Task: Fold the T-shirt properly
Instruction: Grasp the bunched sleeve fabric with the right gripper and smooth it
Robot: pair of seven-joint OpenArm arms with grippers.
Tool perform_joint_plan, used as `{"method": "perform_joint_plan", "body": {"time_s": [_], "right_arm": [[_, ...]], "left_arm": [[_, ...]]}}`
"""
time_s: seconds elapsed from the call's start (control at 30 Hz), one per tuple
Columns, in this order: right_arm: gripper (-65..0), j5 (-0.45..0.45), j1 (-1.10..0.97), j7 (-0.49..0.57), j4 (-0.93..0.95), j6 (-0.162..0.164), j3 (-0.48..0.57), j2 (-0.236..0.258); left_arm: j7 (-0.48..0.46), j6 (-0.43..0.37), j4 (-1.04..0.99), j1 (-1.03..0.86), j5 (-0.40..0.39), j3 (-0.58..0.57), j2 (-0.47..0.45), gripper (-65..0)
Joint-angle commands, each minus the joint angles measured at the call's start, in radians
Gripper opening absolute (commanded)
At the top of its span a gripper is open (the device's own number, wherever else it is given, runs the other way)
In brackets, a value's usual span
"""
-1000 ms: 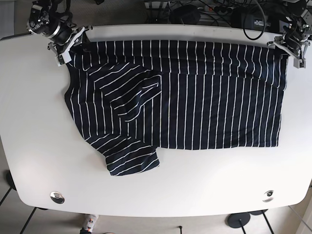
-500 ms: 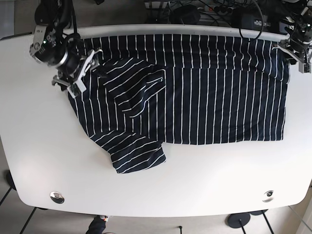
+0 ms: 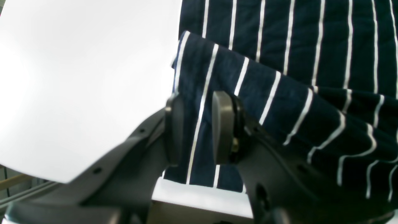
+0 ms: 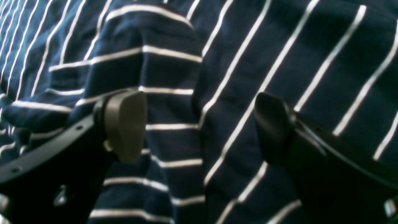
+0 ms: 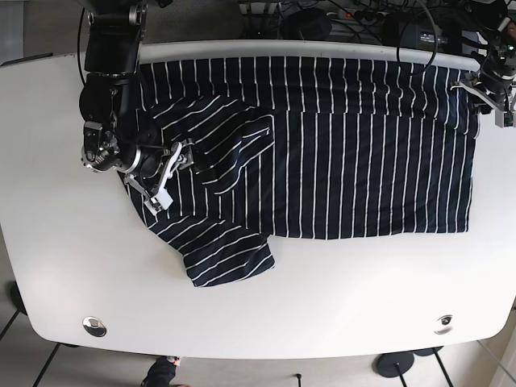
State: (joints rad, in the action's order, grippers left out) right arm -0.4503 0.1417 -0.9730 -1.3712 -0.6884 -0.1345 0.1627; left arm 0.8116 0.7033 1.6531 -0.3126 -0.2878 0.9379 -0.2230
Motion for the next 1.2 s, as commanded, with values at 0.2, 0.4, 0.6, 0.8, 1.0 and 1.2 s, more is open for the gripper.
{"method": "perform_joint_plan", "body": {"time_s": [0.2, 0.4, 0.6, 0.8, 1.0, 1.2], "right_arm": [[-13.5, -0.02, -0.001, 0.019, -0.012, -0.01, 0.111, -0.05], [-35.7, -0.018, -0.007, 0.047, -0.014, -0.01, 0.111, -0.084], [-57.4, -0.023, -0.014, 0.05, -0.067, -0.01, 0.111, -0.079], [-57.4, -0.015, -0.032, 0.049, -0.136, -0.01, 0.111, -0.078], [-63.1, -0.017, -0.027, 0.064, -0.139, -0.01, 0.059, -0.082], [-63.1, -0.014, -0.009, 0.144, -0.132, -0.01, -0.023, -0.078]], "left_arm": [[-0.019, -0.005, 0.014, 0.003, -0.012, 0.007, -0.02, -51.1], [-0.019, -0.005, 0.014, 0.003, -0.012, 0.007, -0.02, -51.1], [-0.021, -0.005, 0.014, 0.0, -0.012, -0.026, -0.02, -51.1], [-0.021, -0.005, 0.012, 0.003, -0.012, -0.026, -0.02, -51.1], [-0.021, -0.005, 0.012, 0.005, -0.012, -0.026, -0.02, -51.1], [-0.022, -0.005, -0.034, 0.003, -0.012, -0.026, -0.02, -51.1]]}}
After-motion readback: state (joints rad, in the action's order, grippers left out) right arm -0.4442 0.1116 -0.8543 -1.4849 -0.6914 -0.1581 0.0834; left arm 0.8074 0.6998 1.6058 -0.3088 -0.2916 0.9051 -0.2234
